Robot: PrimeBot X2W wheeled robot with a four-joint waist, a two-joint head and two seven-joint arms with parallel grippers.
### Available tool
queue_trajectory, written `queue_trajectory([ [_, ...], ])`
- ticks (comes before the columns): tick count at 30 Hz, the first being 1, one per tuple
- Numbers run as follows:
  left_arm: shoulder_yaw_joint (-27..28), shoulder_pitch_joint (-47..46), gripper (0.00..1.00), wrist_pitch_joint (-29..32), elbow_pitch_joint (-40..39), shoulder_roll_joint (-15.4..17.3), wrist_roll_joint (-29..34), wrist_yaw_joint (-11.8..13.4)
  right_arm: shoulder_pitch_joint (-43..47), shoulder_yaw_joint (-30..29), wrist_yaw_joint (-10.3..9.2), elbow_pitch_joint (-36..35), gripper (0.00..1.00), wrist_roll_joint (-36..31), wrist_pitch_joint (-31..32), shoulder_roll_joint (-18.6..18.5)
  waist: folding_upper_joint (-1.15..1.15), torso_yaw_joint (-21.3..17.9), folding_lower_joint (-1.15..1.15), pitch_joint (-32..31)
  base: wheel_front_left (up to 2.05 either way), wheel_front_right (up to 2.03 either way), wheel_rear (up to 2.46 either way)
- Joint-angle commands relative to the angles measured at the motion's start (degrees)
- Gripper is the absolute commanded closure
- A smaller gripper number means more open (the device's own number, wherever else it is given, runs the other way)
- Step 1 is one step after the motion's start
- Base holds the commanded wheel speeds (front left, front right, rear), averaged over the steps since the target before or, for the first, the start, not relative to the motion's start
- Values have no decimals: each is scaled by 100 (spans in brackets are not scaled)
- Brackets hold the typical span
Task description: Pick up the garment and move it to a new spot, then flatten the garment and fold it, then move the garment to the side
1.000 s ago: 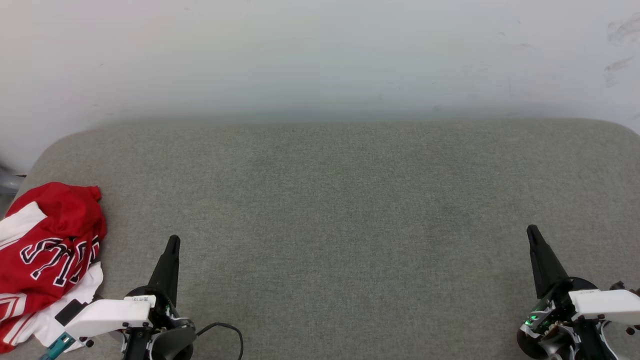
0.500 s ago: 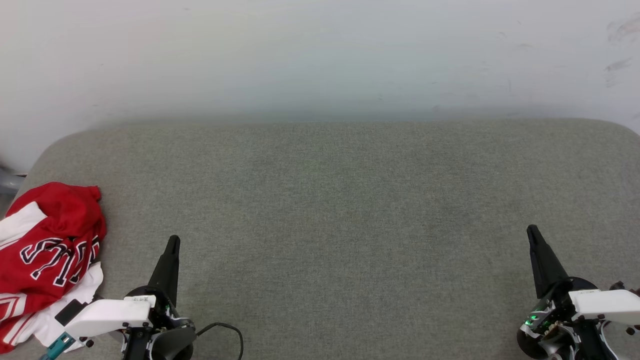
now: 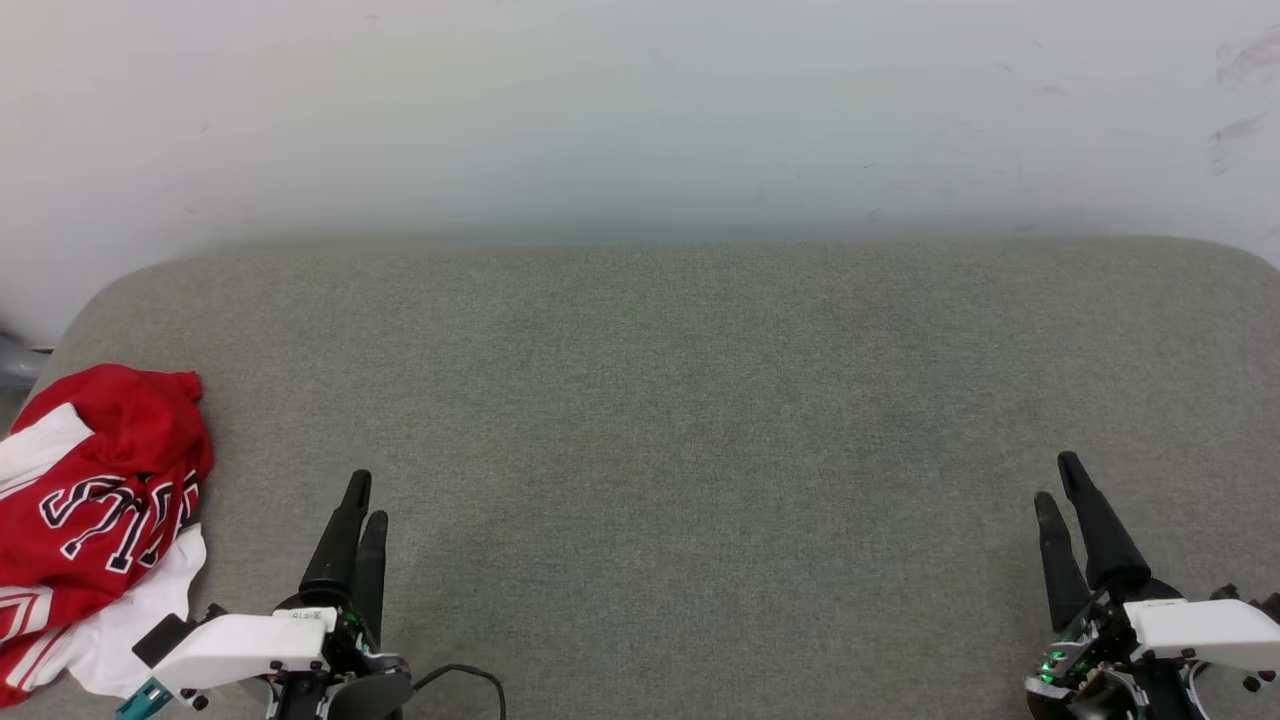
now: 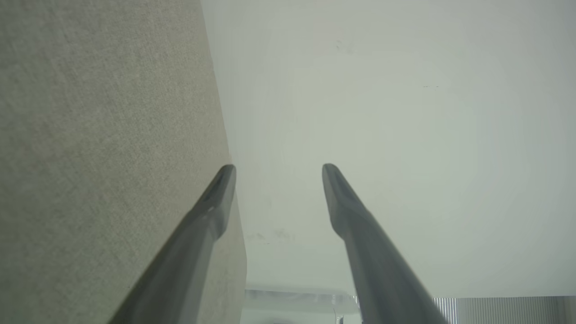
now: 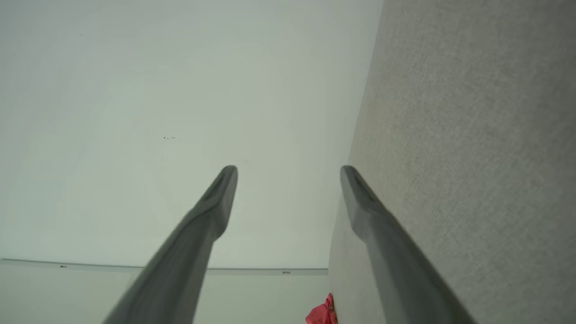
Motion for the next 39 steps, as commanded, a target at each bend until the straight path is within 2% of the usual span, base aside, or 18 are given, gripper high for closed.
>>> queue_trajectory([
  [1, -104, -104, 0, -98, -221, 9, 54, -8, -45, 68, 0, -219, 0, -44, -83, -9, 0, 4, 0, 0, 0, 0, 0],
  [14, -379, -44, 0, -419, -675, 11, 156, -10, 47, 281, 0, -624, 0, -115, -393, -43, 0, 42, 0, -3, 0, 0, 0],
  [23, -592, -2, 0, -629, -876, 12, 210, -12, 93, 554, 0, -858, 0, -464, -608, -210, 0, 67, 0, -1, 0, 0, 0],
  [29, -650, 26, 0, -756, -969, 19, 658, -13, 97, 705, 0, -822, 0, -1347, -757, -379, 0, 75, 0, 0, 0, 0, 0],
  [39, -472, 87, 0, -956, -907, 26, 2706, -15, 118, 375, 0, -909, 0, -3633, -886, -195, 0, 96, 0, -8, 0, 0, 0],
])
